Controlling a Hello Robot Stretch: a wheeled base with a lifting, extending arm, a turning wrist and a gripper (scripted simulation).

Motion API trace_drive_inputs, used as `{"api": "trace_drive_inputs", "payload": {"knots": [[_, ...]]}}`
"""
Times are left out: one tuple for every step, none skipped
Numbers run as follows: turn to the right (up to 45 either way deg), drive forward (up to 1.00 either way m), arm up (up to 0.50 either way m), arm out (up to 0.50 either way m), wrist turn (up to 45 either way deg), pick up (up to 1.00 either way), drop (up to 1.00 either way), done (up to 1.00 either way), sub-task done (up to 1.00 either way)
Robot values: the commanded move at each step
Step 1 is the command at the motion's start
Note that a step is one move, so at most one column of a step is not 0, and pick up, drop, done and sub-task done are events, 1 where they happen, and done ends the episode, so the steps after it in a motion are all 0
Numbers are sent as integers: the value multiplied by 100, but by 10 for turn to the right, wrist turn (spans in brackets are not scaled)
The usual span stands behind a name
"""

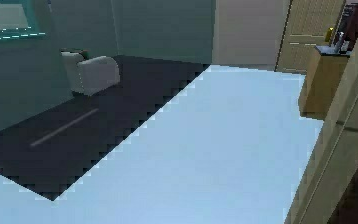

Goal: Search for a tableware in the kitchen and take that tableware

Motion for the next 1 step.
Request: {"api": "trace_drive_inputs", "payload": {"knots": [[30, 0, 0, 0, 0, 0, 0, 0, 0]]}}
